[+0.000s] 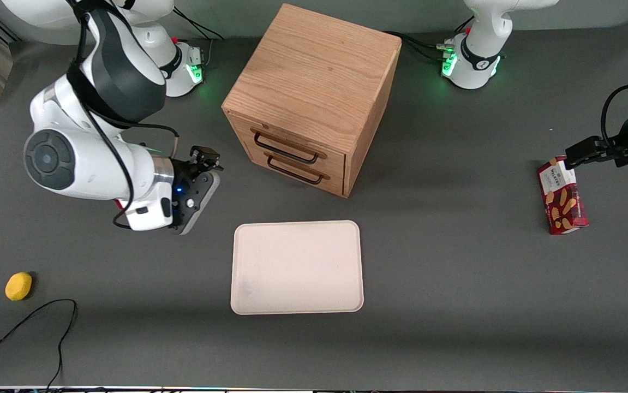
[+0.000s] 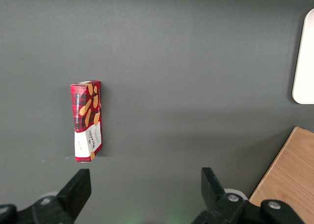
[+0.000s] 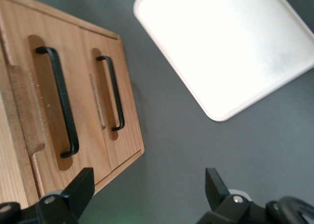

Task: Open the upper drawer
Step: 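Lower the open right gripper around the upper drawer's black handle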

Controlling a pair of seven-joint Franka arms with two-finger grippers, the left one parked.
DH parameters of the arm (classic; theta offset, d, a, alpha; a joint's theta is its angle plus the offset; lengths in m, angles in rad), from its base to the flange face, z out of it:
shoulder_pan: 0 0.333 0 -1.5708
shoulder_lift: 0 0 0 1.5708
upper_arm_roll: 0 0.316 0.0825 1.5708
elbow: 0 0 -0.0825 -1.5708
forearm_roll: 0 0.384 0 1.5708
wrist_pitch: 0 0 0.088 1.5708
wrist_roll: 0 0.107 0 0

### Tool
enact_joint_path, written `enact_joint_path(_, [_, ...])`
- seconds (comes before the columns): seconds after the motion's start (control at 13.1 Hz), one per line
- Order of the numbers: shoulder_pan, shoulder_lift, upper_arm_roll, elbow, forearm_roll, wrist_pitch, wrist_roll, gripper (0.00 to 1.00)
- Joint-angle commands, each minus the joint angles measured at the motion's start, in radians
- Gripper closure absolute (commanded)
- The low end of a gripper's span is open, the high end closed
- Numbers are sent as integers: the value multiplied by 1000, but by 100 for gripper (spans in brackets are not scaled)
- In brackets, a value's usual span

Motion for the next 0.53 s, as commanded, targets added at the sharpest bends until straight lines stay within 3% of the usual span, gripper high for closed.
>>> enact_joint_path(0.0, [5, 73, 30, 74, 79, -6, -36, 0])
enact_joint_path(0.23, [28, 87, 31, 73, 133, 6, -8, 0])
enact_joint_path(0.46, [69, 98, 31, 65, 136, 26, -6, 0])
